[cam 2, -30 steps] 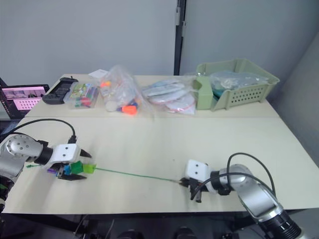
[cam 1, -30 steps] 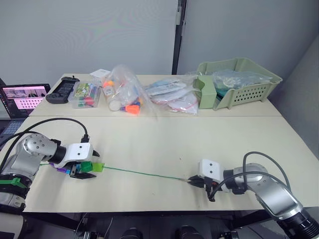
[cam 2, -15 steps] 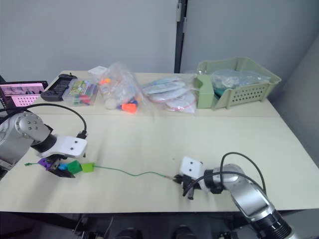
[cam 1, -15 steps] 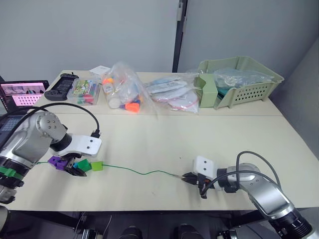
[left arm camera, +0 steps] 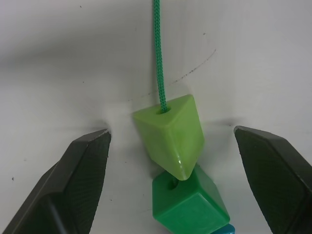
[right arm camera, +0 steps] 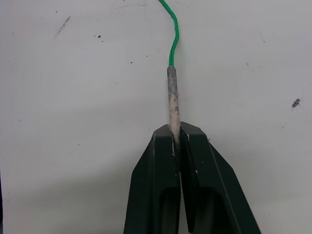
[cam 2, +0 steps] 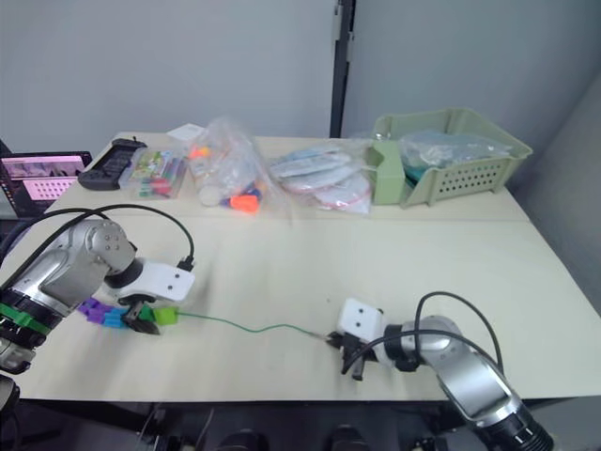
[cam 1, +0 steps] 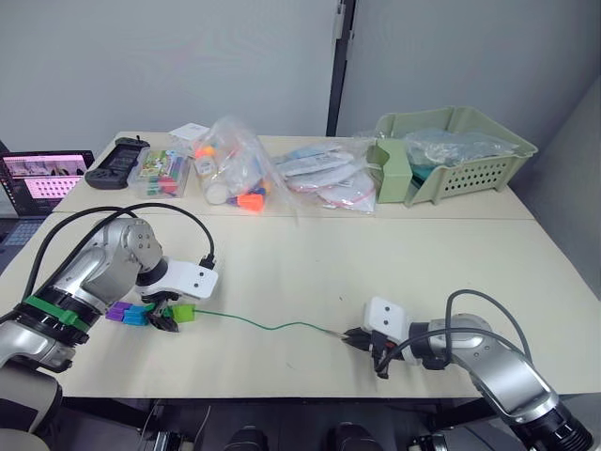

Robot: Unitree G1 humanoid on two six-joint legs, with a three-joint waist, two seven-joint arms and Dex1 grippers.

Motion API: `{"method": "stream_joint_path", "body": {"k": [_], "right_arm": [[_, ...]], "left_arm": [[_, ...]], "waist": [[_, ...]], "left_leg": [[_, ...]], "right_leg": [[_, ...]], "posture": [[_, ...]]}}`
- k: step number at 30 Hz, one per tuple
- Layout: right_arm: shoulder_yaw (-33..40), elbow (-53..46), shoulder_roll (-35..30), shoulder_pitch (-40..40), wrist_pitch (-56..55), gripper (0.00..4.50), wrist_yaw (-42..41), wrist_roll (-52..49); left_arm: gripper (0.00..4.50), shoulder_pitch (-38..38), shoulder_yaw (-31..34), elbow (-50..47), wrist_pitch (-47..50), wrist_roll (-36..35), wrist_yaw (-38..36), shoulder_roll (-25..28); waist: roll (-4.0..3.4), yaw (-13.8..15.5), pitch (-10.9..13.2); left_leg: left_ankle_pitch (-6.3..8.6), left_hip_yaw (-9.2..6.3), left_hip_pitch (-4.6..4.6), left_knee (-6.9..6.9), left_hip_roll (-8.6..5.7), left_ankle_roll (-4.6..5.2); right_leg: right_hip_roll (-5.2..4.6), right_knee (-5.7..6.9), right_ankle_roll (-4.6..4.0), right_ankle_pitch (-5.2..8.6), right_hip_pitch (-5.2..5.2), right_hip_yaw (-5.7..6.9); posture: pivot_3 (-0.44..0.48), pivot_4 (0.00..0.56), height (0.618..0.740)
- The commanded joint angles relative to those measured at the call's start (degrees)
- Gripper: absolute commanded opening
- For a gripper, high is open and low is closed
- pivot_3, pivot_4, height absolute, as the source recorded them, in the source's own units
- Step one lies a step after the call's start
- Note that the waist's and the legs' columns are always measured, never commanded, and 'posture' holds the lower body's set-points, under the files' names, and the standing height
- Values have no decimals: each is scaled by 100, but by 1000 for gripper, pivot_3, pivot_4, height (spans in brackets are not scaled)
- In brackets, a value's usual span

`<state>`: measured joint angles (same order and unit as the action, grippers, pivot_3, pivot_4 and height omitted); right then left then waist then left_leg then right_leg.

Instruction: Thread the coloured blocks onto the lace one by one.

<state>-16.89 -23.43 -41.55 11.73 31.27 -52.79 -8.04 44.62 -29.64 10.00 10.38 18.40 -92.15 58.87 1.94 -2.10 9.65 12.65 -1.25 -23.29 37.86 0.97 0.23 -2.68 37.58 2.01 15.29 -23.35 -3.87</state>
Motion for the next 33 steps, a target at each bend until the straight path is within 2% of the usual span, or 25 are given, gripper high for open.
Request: {"method": "stream_joint_path", "body": {"k": [1, 2, 3, 4, 10, 11, 17, 26, 33], "right_arm": [[56, -99, -72, -48, 71, 0, -10, -20], [60, -99, -72, -37, 78, 0, -5, -22], [60, -97, -69, -26, 85, 0, -3, -24], [60, -96, -68, -19, 89, 0, -2, -24], [55, -79, -67, 23, 94, 0, -12, -24], [54, -74, -66, 29, 95, 0, -14, -24], [241, 72, -344, -38, -25, 0, -123, 16], [1342, 1029, -1254, -372, -451, 0, -187, 25], [1588, 1368, -1339, -547, -728, 0, -160, 94]], "left_arm": [[4252, -21, 3, -160, 198, 40, -35, 28], [4252, -65, -14, -217, 272, 34, -35, 26], [3712, -115, -10, -251, 305, 57, -35, 6], [3496, -156, -7, -284, 368, 60, -35, -16], [1501, -355, -52, -441, 525, 97, -35, -2], [1305, -369, -47, -443, 520, 114, -35, -1], [1301, -402, -30, -437, 579, 112, -35, -15], [1301, -517, 85, -393, 510, 226, -32, -85], [1301, -581, 178, -407, 517, 265, -9, -124]], "waist": [[0, 4, 0], [0, 3, 0], [0, 3, 0], [0, 2, 0], [-1, 1, -1], [-2, 1, -1], [-3, 1, -2], [-10, 46, -6], [-21, 33, -12]], "left_leg": [[0, 0, 0, 0, 0, 0], [0, 0, 0, 0, -1, 0], [0, 0, 0, 0, -1, 0], [0, 0, 1, 1, -1, 0], [0, 0, 5, 1, -1, 0], [0, 0, 6, 1, -2, 0], [0, 1, 9, 1, -2, 0], [0, 7, 17, 2, -5, 0], [0, 10, 21, 2, -3, 0]], "right_leg": [[0, 0, 0, 0, 0, 0], [0, 0, 0, 0, 1, 0], [0, 0, 0, 0, 1, -1], [0, 0, 0, 0, 2, -1], [-1, 2, 0, 0, 4, -4], [-1, 3, 0, 0, 4, -4], [-1, 4, 0, 0, 7, -5], [-4, 2, 0, 0, 16, -8], [-1, 4, 0, 0, 19, -13]], "posture": [[0, 150, 740], [0, 150, 740], [0, 150, 740], [0, 150, 740], [0, 150, 740], [0, 150, 740], [0, 150, 740], [0, 150, 740], [0, 150, 740]]}}
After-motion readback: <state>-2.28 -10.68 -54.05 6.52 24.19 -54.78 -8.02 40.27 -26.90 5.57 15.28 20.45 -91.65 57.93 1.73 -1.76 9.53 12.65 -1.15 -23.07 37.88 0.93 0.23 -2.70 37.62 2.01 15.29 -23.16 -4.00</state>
